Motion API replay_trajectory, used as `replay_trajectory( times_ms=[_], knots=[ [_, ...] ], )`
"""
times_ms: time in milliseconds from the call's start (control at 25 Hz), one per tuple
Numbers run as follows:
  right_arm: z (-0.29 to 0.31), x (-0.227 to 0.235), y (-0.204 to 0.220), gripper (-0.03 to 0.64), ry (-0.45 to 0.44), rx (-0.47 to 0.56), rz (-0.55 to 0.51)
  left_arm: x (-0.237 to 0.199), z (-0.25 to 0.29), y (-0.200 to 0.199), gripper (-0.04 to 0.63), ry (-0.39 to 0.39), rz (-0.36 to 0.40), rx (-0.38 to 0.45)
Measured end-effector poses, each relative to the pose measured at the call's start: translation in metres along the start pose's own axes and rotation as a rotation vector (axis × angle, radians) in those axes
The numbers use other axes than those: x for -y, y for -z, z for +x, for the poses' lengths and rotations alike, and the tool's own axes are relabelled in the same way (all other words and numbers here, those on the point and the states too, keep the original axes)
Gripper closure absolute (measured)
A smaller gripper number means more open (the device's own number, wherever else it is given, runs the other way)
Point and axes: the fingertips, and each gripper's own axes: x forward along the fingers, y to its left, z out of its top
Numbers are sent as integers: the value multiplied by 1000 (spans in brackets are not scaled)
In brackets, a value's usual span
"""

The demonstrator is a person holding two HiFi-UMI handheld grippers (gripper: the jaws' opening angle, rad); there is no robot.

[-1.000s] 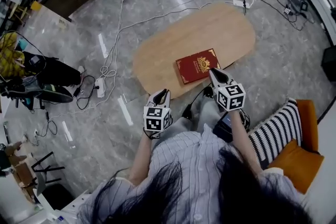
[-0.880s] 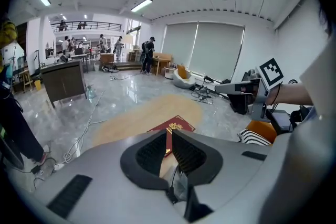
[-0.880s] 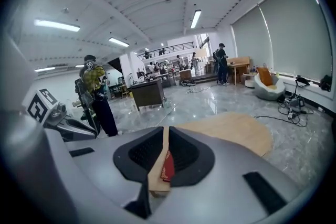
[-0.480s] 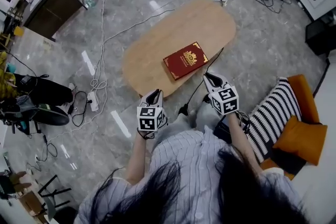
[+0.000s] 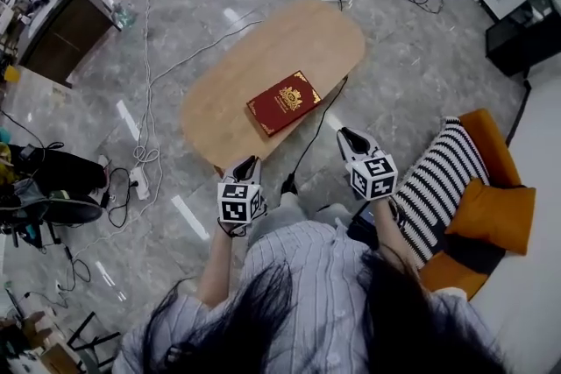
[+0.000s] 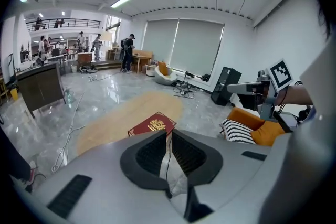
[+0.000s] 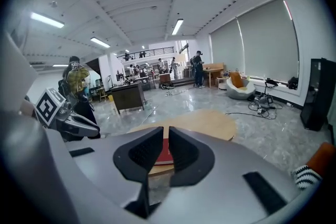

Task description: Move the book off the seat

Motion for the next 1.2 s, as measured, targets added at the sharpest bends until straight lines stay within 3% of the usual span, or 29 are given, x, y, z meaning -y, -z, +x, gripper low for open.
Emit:
replay_trajectory(
  times_ms=[480,760,1200],
  knots=[
    [-91,76,37,572,173,58,136,121,35,-55,551,167,164,51],
    [-142,117,77,572,280,70,179,180,32,-44,552,233,240,30],
    [-237,187,122,572,441,101,226,246,26,-35,551,271,293,50]
  ],
)
